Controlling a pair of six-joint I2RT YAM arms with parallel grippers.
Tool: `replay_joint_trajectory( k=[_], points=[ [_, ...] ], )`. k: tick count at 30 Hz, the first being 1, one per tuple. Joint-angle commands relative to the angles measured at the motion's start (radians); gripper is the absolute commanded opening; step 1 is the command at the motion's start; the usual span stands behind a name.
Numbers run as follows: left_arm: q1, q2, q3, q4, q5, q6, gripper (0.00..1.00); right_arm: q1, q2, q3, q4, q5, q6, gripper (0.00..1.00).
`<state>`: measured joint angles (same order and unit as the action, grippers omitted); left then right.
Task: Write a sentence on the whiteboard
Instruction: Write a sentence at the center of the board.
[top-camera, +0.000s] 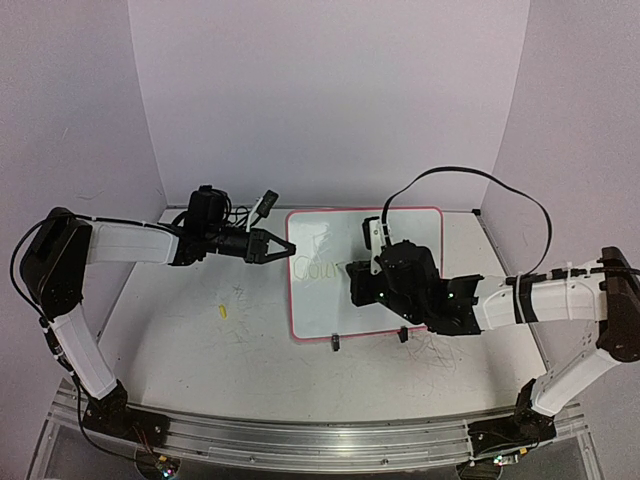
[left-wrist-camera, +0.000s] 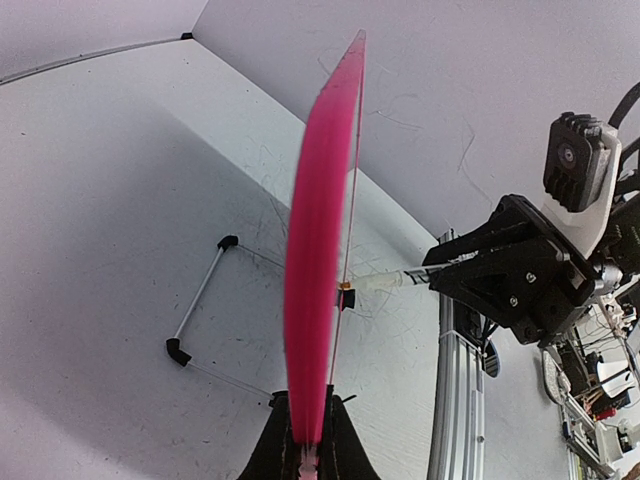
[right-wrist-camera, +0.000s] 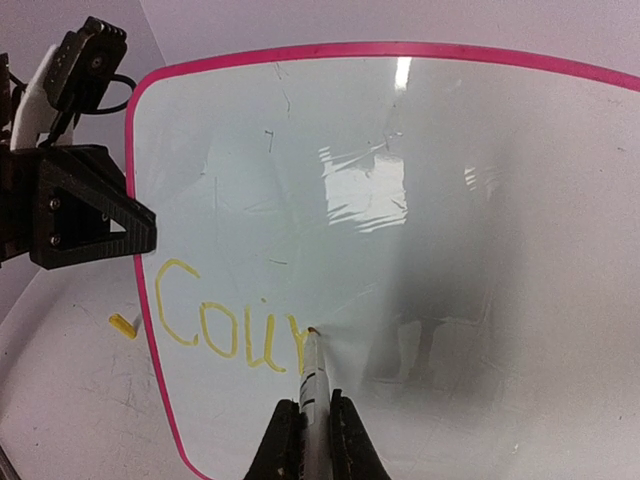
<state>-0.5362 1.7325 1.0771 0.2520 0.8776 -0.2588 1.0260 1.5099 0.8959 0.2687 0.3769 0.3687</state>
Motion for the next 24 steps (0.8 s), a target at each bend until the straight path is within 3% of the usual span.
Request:
replay_joint_trajectory(
  k=[1, 8, 24],
  points=[
    [-0.005, -0.040, -0.006, 0.020, -0.035, 0.025, 0.00, -0.013, -0.047, -0.006, 0.013, 0.030, -0.002, 0.00],
    [-0.005, -0.038, -0.006, 0.020, -0.034, 0.026, 0.00, -0.018, -0.101, -0.082, 0.041, -0.008, -0.001, 0.00],
    [-0.005, -0.046, -0.008, 0.020, -0.034, 0.026, 0.00, -0.028, -0.047, -0.035, 0.052, 0.008, 0.006, 0.00]
  ],
)
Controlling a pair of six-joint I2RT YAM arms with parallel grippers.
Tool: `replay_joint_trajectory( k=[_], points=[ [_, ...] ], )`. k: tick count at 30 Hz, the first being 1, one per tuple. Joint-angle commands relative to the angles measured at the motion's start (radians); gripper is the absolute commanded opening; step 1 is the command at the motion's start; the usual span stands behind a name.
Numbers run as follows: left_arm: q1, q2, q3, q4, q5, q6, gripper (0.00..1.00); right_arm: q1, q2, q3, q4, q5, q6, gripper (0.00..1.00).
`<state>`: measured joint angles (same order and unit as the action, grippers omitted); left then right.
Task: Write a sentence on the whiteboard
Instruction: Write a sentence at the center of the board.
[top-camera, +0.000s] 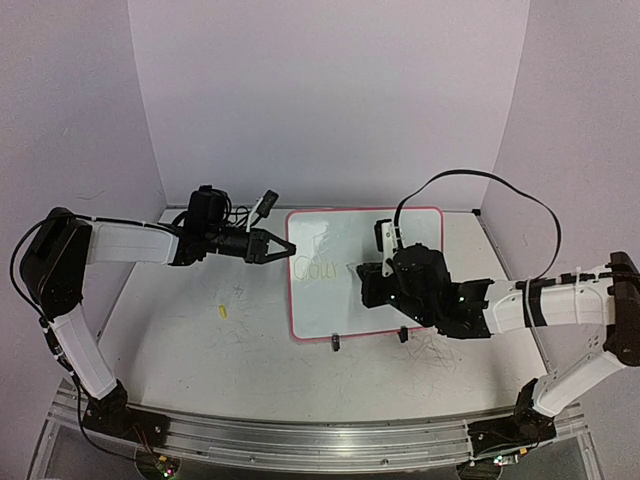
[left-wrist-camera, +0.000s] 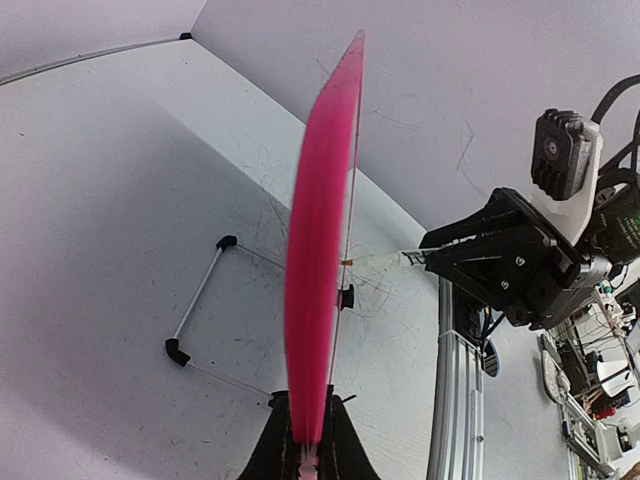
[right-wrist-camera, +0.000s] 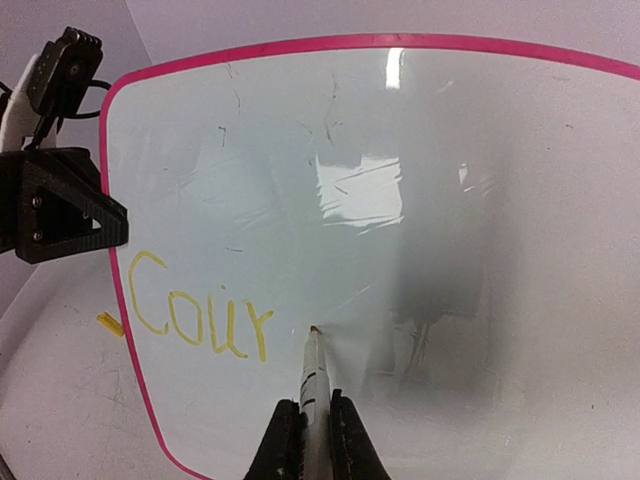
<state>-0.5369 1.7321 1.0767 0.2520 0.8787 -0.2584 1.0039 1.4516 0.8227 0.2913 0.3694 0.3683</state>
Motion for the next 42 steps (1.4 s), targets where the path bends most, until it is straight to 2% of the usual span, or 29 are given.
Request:
replay_joint_trajectory(
  k=[1, 13, 30, 42],
  points=[
    [-0.005, -0.046, -0.009, 0.020, -0.036, 0.025, 0.00, -0.006, 0.012, 0.039, 0.029, 0.019, 0.007, 0.00],
    [-0.005, -0.044, -0.008, 0.020, -0.035, 0.027, 0.00, -0.004, 0.042, 0.066, 0.030, -0.024, -0.019, 0.00],
    [-0.005, -0.046, -0.008, 0.020, -0.036, 0.027, 0.00, 0.005, 0.010, -0.024, -0.003, -0.061, 0.041, 0.00],
    [-0.005, -0.044, -0.008, 0.020, -0.035, 0.027, 0.00, 0.001, -0.025, -0.008, -0.009, 0.052, 0.037, 0.00]
  ],
)
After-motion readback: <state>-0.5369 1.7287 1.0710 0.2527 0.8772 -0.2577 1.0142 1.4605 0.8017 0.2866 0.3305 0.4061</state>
